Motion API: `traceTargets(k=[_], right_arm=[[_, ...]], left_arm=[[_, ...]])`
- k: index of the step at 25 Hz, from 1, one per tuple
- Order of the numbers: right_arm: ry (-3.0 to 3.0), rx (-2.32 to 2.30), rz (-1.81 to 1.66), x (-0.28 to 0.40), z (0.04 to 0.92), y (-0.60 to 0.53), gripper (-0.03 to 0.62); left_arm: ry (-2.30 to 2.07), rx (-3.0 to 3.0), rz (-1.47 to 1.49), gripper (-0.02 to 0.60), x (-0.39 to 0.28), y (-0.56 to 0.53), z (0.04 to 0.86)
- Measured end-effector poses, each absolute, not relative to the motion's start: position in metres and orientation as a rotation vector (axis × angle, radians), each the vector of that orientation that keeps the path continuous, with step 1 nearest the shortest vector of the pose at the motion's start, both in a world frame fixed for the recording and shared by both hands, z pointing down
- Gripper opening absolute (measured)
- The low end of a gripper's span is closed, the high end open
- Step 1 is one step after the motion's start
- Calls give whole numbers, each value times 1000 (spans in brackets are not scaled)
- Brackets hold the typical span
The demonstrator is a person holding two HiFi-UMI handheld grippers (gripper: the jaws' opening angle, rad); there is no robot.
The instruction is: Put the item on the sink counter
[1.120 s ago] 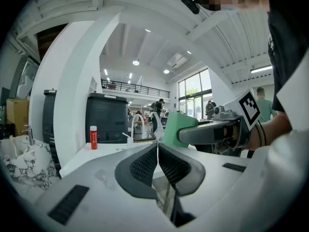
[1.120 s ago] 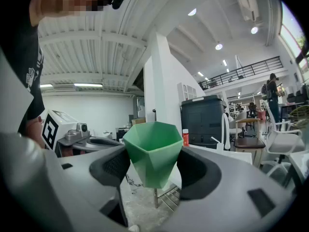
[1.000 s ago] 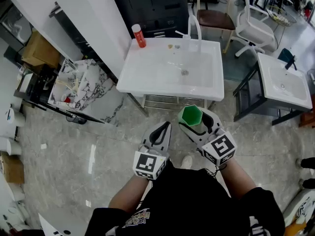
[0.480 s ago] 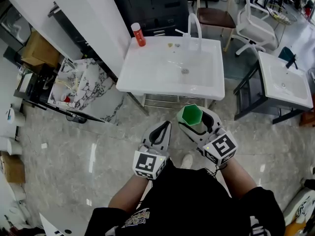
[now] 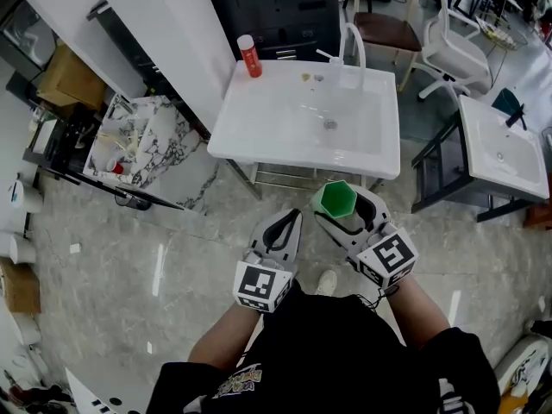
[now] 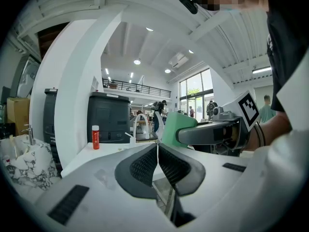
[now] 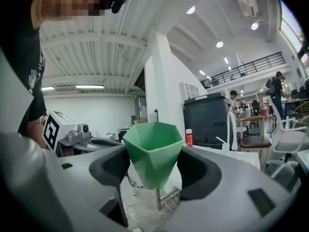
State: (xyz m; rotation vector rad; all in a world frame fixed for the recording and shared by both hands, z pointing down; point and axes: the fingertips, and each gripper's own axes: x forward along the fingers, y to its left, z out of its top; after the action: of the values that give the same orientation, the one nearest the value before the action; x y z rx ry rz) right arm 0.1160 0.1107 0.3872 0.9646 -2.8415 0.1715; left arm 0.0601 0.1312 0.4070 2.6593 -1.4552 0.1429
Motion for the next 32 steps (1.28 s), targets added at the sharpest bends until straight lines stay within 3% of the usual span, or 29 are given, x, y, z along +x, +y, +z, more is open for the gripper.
traceTargets(k=[32], right_arm=[[-2796, 1052, 126, -59, 375, -29, 354]], left_arm=[[-1341, 2723, 73, 20, -106, -9, 397]])
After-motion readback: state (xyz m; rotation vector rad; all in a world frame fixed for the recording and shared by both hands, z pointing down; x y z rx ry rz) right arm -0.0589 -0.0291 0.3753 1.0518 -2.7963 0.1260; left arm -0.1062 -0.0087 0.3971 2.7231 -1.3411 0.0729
